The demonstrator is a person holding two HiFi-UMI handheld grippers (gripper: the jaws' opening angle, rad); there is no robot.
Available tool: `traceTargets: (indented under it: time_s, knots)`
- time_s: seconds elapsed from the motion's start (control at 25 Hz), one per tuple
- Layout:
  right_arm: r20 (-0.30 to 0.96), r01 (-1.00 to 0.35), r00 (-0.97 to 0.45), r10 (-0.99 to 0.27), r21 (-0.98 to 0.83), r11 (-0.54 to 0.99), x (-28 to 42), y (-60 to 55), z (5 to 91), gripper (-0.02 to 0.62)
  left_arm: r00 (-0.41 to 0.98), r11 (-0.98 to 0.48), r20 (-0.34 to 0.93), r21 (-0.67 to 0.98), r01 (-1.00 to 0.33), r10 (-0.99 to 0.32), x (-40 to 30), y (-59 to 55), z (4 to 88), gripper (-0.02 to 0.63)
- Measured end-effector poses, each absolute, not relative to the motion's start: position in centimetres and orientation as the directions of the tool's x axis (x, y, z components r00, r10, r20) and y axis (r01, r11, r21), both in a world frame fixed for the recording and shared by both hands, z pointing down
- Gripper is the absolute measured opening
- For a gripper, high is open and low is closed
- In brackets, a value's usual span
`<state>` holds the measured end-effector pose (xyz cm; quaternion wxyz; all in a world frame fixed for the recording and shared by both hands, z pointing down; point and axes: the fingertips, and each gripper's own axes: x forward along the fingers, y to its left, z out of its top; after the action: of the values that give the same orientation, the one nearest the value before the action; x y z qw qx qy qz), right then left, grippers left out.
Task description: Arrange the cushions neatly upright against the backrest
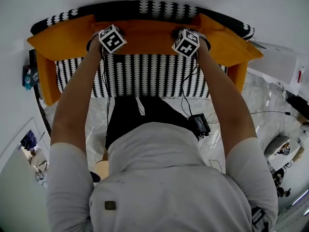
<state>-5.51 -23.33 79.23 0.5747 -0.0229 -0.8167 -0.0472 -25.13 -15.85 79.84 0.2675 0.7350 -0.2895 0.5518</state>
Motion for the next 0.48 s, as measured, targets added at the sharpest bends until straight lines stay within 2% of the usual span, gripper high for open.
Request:
traceTargets:
  time_s: [0.48]
  knots:
    - [0.934,0.050,-0.357,-0.022,0.043,0.998,-7.8,-28.3,82.5,0.034,0.228,-0.690,0.958,0.046,-0.722,-0.175,-27.2,-22.0,82.6,0.017]
